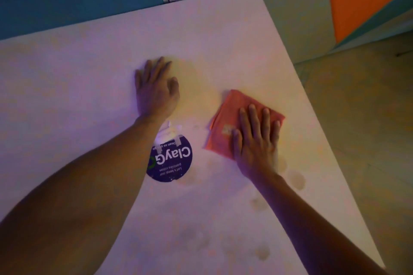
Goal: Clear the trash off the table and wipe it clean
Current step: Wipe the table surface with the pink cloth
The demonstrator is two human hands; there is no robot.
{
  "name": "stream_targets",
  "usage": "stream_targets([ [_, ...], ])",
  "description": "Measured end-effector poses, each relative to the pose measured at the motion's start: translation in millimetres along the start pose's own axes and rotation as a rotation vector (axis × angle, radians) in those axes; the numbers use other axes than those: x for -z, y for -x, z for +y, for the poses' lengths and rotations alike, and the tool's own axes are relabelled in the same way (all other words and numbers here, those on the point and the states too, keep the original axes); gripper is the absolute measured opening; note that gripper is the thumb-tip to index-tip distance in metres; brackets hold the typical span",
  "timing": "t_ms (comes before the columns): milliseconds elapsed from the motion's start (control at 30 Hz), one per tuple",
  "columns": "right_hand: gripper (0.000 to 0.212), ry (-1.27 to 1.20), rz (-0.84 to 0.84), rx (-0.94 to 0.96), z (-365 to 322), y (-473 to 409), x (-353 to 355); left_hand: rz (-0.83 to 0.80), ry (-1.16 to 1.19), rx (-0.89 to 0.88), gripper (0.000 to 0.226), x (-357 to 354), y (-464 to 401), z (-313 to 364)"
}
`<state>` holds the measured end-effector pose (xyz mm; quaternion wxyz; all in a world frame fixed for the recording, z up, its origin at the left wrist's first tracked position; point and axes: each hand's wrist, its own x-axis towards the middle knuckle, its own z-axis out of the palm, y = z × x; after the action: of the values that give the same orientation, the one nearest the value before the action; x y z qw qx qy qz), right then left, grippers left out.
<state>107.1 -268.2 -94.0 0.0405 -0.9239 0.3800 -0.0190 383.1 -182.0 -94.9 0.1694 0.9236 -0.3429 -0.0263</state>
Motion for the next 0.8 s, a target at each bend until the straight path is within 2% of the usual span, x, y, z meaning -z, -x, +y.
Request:
stream_targets([
  [167,0.058,-0.015,-0.013,-0.045,-6.2,65.8,3.3,0.000,0.025,-0.035,0.054,8.2,58.5,-7.1],
  [300,0.059,-0.016,-0.048,-0.087,-11.7,75.6,4.9,-0.044,-0.041,-0.055,0.052,15.7,99.4,-13.2],
  [467,0.060,-0.039,-0.088,-0.135,-22.8,46.8,1.6,-0.073,-0.180,-0.060,0.050,14.7,130.9,-19.1],
  [600,0.060,-0.085,-0.041,-0.170,-44.7,-11.3,-4.2,-0.039,-0.157,-0.053,0.048,13.4,130.3,-19.0],
  [700,0.062,-0.200,-0.097,-0.272,-68.6,-55.4,-1.9,-0.027,-0.139,-0.059,0.047,11.6,129.9,-21.1],
  [800,0.063,-0.125,-0.065,-0.269,-81.5,-56.7,-1.0,-0.010,-0.125,-0.064,0.047,12.1,129.4,-19.9],
])
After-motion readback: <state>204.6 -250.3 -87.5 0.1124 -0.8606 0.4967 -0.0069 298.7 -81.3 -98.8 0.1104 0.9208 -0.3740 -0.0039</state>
